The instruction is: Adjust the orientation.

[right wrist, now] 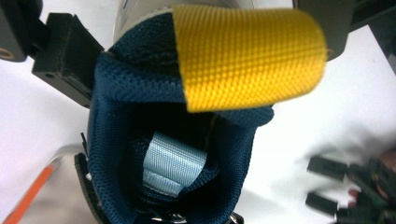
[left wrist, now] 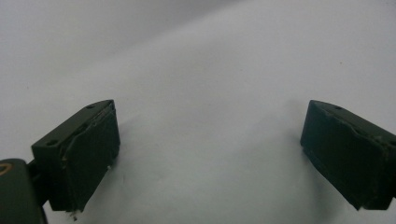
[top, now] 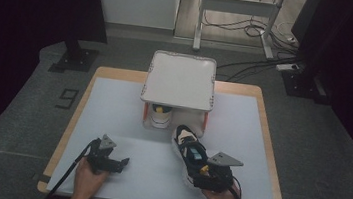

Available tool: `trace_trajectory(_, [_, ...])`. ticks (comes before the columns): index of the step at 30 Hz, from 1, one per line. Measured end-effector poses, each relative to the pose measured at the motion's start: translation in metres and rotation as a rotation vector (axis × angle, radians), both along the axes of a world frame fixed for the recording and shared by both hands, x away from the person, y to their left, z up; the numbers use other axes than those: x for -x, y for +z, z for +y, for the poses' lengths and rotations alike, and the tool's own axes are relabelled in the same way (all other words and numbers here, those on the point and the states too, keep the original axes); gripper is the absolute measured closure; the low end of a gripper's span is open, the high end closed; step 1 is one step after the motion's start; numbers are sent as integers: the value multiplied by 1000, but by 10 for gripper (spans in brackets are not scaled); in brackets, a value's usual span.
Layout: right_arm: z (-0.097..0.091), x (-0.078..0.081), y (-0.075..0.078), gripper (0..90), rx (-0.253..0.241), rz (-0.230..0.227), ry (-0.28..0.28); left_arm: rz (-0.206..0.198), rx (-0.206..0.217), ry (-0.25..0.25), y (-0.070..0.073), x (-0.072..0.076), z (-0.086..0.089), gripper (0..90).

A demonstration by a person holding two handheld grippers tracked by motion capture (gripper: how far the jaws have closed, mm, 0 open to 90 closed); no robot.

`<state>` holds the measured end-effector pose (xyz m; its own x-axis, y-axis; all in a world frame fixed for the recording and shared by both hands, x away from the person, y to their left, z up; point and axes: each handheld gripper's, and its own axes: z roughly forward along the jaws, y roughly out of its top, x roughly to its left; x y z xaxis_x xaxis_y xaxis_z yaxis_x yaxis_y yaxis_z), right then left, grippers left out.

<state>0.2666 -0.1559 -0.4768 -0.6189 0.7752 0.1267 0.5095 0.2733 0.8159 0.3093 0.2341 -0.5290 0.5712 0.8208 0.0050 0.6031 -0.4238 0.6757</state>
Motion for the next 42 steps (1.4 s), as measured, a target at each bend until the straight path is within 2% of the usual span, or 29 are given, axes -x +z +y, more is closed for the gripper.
trace_trajectory(3, [-3,-4,10,242,-6,-31,-25,0,0,0,0,0,0,46])
trace_trajectory(6, [-1,-13,15,242,-7,-41,-49,0,0,0,0,0,0,46])
trace_trajectory(12, [12,-43,8,241,8,-53,-120,0,0,0,0,0,0,46])
trace_trajectory(18, [29,-66,4,239,34,-60,-153,0,-1,0,0,0,0,47])
trace_trajectory(23, [37,-85,-2,238,48,-47,-190,0,0,0,0,0,0,46])
trace_trajectory(28, [39,-96,-10,234,55,-29,-223,-1,0,0,0,0,0,46])
trace_trajectory(33, [42,-103,-19,204,50,-7,-215,-1,0,0,0,0,0,47])
trace_trajectory(34, [42,-103,-19,195,54,-15,-212,0,0,0,0,0,0,47])
trace_trajectory(36, [42,-104,-18,165,76,-12,-187,0,0,-1,0,0,0,46])
trace_trajectory(37, [39,-104,-17,151,63,-4,-173,-1,-1,-1,0,0,0,47])
trace_trajectory(38, [37,-104,-16,118,56,-9,-159,-1,-1,-1,0,0,0,47])
trace_trajectory(40, [33,-100,-10,113,61,-38,-141,0,-2,-1,0,0,0,47])
trace_trajectory(42, [28,-94,-4,107,44,-52,-118,-1,-1,-1,0,0,0,47])
